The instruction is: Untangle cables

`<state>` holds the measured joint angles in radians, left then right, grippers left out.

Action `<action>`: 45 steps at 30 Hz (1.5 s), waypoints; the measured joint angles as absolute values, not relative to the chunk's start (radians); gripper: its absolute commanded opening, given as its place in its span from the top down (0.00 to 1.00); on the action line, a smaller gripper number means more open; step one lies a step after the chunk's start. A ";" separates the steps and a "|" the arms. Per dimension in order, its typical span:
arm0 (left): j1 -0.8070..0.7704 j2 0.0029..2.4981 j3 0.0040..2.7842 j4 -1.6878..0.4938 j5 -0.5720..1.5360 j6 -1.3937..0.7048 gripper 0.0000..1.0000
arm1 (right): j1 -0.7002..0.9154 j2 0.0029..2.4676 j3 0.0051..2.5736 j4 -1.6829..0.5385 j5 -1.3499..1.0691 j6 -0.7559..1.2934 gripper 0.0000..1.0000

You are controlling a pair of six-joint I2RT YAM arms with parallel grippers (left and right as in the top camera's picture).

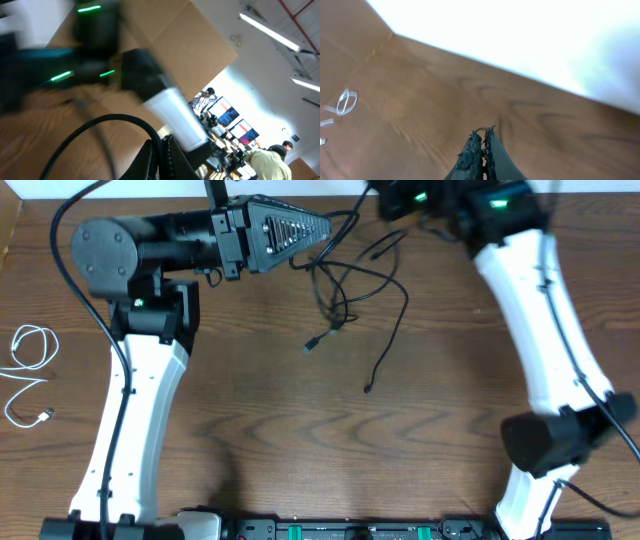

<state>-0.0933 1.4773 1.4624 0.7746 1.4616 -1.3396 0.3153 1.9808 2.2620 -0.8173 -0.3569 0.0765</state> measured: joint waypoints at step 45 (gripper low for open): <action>0.117 1.741 1.448 0.479 1.307 -1.109 0.93 | -0.244 1.667 2.304 -0.552 -0.870 0.291 0.99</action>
<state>0.1165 1.7409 1.4479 0.4786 1.3067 -1.1091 -0.2436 1.6672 2.3039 -0.5522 -0.8700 0.2913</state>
